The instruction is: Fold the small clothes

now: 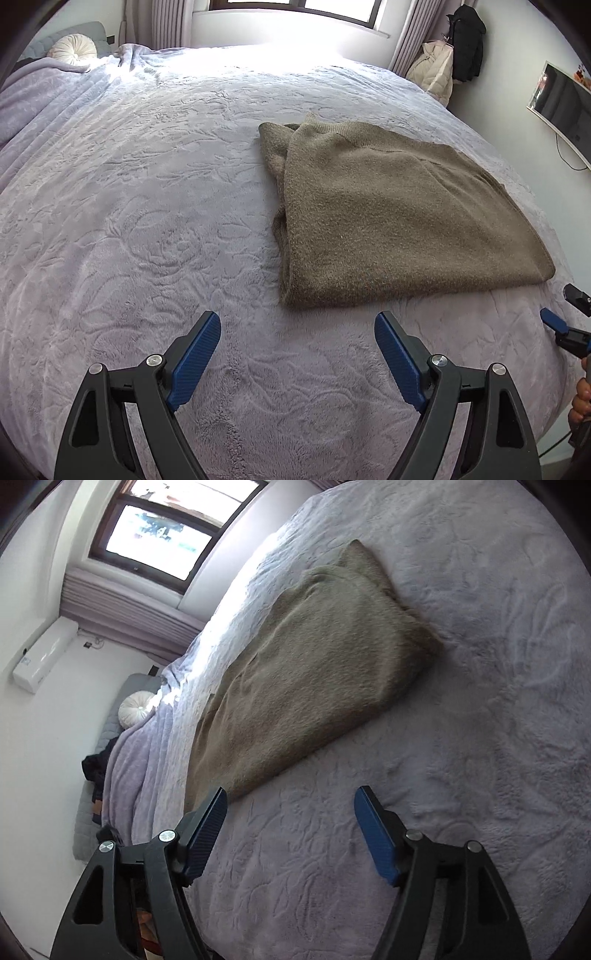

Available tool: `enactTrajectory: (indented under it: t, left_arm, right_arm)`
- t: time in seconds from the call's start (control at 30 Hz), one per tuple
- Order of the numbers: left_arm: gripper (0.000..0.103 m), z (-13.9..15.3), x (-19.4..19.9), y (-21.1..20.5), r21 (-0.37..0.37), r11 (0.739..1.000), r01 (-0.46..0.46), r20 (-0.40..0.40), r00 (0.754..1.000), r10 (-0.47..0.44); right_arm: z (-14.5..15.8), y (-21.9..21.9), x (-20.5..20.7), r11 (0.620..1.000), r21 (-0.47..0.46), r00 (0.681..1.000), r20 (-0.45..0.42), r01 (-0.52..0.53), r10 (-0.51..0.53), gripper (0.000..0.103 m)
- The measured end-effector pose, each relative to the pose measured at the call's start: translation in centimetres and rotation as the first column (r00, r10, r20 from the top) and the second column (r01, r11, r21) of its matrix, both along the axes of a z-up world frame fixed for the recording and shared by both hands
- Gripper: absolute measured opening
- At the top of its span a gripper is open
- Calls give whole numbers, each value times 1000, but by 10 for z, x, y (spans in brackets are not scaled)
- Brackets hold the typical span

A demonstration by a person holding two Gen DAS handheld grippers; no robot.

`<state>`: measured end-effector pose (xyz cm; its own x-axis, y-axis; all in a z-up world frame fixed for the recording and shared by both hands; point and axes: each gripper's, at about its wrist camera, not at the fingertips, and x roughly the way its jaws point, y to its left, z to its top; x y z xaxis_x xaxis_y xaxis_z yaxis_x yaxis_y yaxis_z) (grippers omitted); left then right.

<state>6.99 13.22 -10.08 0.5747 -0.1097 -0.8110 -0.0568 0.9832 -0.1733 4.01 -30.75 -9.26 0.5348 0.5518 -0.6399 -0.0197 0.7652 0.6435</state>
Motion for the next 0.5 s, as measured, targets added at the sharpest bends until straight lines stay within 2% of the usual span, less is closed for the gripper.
enactTrajectory:
  t: [0.13, 0.17, 0.2, 0.3, 0.5]
  left_arm:
    - [88, -3, -1, -2, -1, 1000, 7, -16, 1000, -7]
    - [99, -5, 0, -3, 7, 1000, 0, -30, 1000, 0]
    - [102, -6, -1, -2, 5, 1000, -10, -27, 1000, 10]
    - [102, -7, -3, -1, -1, 1000, -25, -15, 1000, 25]
    - [102, -20, -4, -1, 11, 999, -31, -60, 998, 31]
  right_arm:
    - [1, 26, -1, 997, -43, 998, 8, -69, 69, 75]
    - [0, 32, -1, 995, -48, 997, 6, -82, 82, 75]
    - [-3, 35, -2, 994, -52, 996, 4, -93, 93, 75]
    - [-7, 53, -4, 991, -62, 993, -1, -118, 119, 75]
    - [-10, 71, -6, 984, -53, 985, 22, -170, 171, 75]
